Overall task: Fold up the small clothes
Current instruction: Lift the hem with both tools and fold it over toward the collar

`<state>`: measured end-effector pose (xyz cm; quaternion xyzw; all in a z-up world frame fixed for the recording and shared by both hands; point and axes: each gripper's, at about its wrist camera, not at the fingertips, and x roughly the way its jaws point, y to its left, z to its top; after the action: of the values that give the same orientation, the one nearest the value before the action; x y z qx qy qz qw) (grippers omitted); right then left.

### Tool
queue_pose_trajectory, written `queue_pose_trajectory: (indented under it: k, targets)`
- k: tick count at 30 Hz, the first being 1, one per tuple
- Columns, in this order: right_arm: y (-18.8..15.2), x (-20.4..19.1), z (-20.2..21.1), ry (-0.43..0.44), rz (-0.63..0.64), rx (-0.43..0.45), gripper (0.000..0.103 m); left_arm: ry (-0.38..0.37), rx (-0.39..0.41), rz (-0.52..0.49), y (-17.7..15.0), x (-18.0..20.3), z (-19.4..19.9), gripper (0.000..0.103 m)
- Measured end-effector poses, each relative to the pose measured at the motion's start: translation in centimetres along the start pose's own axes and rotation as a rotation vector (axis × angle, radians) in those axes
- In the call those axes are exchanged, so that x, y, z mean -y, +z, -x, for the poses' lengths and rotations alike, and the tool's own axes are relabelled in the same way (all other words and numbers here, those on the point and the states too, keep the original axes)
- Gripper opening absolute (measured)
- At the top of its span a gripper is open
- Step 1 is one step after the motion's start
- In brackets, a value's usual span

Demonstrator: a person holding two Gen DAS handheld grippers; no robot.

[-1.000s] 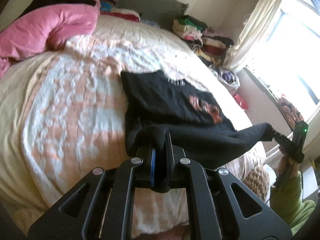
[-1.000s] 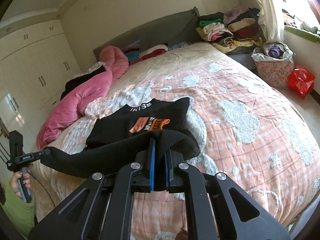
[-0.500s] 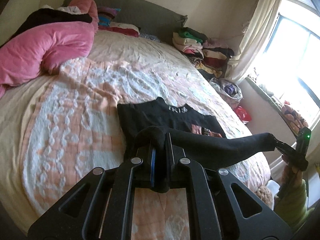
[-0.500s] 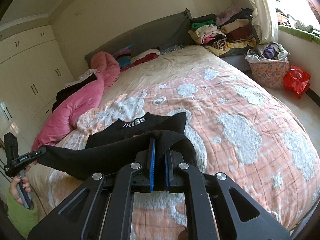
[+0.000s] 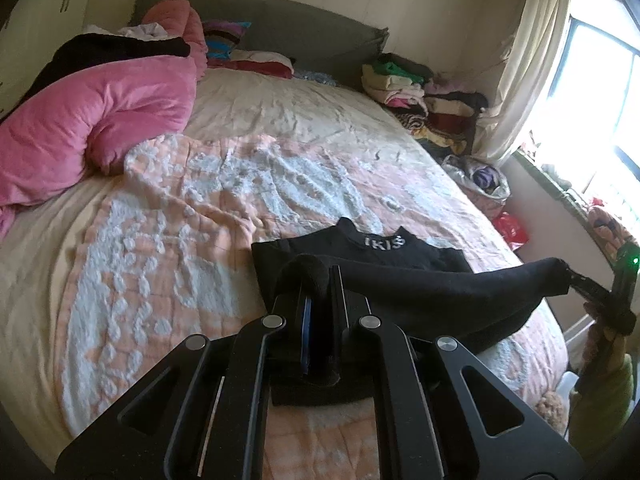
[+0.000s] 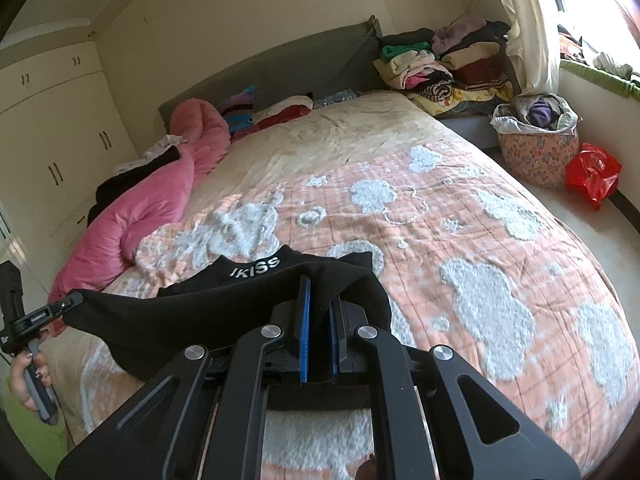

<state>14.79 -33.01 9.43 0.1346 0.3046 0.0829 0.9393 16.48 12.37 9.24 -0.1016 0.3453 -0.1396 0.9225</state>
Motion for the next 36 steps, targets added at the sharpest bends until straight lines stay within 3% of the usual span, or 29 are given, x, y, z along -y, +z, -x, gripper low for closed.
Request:
queue_pose_trajectory:
  k: [17, 36]
  targets:
    - [1.5, 0.3, -6.5, -0.055, 0.001, -0.059, 0.007, 0.139, -0.052, -0.09, 1.7, -0.2, -5.9, 0.002]
    - [0.0, 2.2, -12.5, -0.11, -0.026, -0.154, 0.01, 0.169, -0.113, -0.095, 0.4, -1.6, -10.1, 0.004]
